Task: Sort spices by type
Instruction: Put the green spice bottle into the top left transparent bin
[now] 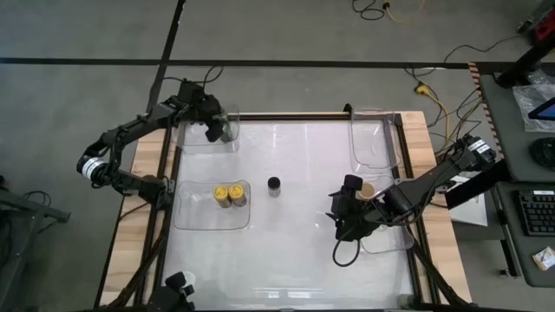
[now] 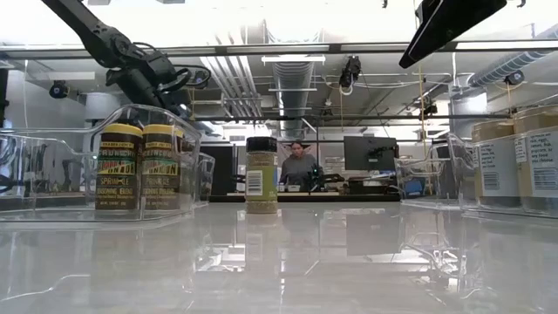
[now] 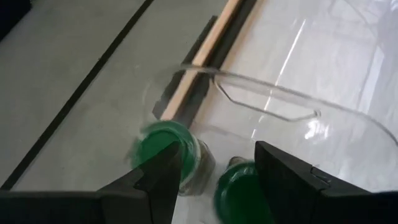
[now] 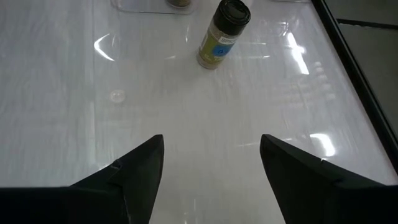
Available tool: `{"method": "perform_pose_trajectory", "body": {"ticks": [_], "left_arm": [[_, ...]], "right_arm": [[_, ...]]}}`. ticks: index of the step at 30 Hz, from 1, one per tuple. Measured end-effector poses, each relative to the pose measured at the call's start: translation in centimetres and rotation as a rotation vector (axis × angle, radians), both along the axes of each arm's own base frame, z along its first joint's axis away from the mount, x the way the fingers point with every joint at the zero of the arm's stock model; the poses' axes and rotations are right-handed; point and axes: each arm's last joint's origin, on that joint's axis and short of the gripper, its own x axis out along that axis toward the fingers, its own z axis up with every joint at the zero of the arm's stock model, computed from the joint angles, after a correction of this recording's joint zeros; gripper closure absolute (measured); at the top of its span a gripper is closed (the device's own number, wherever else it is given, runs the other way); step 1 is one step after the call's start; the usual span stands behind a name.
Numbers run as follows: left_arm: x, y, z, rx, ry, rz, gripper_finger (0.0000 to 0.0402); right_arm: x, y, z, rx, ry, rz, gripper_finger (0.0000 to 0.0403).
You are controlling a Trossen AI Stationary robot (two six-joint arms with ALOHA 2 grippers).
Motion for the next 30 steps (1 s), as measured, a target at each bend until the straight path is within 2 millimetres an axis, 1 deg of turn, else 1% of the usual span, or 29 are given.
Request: {"method": "perform_pose_trajectory", "body": {"ticks": [7,10,12,15,20,24,26,30], "left_arm": [[0.3,0.5,1.5,0.014,-0.042,0.029,0.0214],[0.3,0.5,1.7,0.007,-0.047,0.035,0.0214],[0.4,0.4,1.8,-0.013,-0.064,0.024,0.0214],[0.8,-0.1,1.6,-0.097,-0.134,-0.042,0.0214],[1.9,-1.7,0.8,-0.198,-0.114,-0.079,0.0218],[2.8,-2.2,0.8,-0.173,-0.071,-0.016,0.0231],[3.0,-2.4,0.8,-0.16,-0.05,0.031,0.0238],[3.2,-2.6,0.7,-0.151,-0.031,0.071,0.0249]], "right_arm": [[0.0,0.0,0.0,0.0,0.0,0.0,0.0155],[0.0,0.0,0.0,0.0,0.0,0.0,0.016],[0.0,0.0,0.0,0.0,-0.001,0.0,0.0161],[0.0,0.0,0.0,0.001,-0.001,0.0,0.0158],[0.0,0.0,0.0,0.0,-0.001,-0.001,0.0149],[0.0,0.0,0.0,0.0,-0.001,-0.001,0.0144],[0.0,0.0,0.0,0.0,-0.001,-0.001,0.0145],[0.0,0.0,0.0,0.008,-0.005,-0.01,0.0154]]}}
